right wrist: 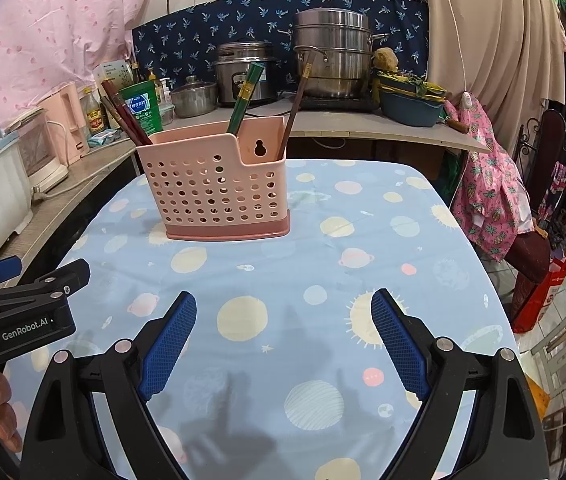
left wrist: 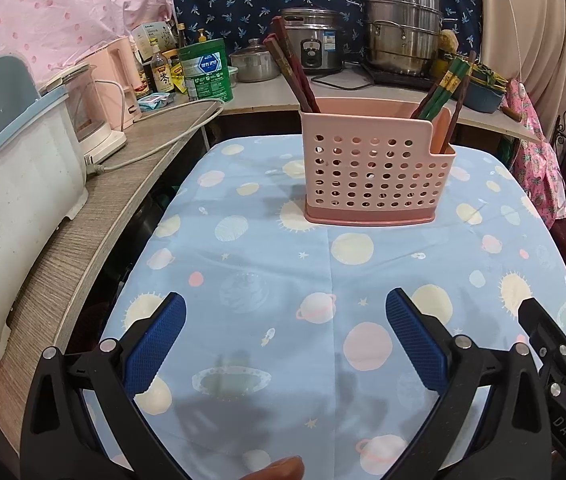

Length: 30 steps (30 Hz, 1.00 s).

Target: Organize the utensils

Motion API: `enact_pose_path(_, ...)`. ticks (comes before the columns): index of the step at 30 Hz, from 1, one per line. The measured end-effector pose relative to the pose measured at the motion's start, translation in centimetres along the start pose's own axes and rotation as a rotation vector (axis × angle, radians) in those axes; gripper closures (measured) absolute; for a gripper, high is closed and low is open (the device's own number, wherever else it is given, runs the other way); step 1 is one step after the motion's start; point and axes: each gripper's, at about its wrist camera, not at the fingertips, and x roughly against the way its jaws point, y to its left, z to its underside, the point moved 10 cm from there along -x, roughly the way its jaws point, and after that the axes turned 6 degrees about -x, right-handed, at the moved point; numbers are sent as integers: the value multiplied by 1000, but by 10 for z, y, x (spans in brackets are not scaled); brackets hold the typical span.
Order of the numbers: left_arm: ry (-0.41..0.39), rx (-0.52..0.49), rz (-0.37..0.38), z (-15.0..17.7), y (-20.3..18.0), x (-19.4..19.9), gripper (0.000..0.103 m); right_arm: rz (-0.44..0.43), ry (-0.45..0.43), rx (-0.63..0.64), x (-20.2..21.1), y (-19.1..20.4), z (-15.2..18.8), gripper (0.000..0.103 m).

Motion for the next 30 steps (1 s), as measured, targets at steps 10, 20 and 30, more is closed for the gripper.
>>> enact_pose_path(10,-2,-4,-12,-1,1,-3,7,4,2,-9,-4,0,-1,18)
enact_pose_path(20,-3,1,-23,-2,5,-3,7,7,4,-12,-5,1,0,18)
enact_pose_path(30,-7,3,-21,-5,7,-2,7,8,4,-13,-6,1,0,18)
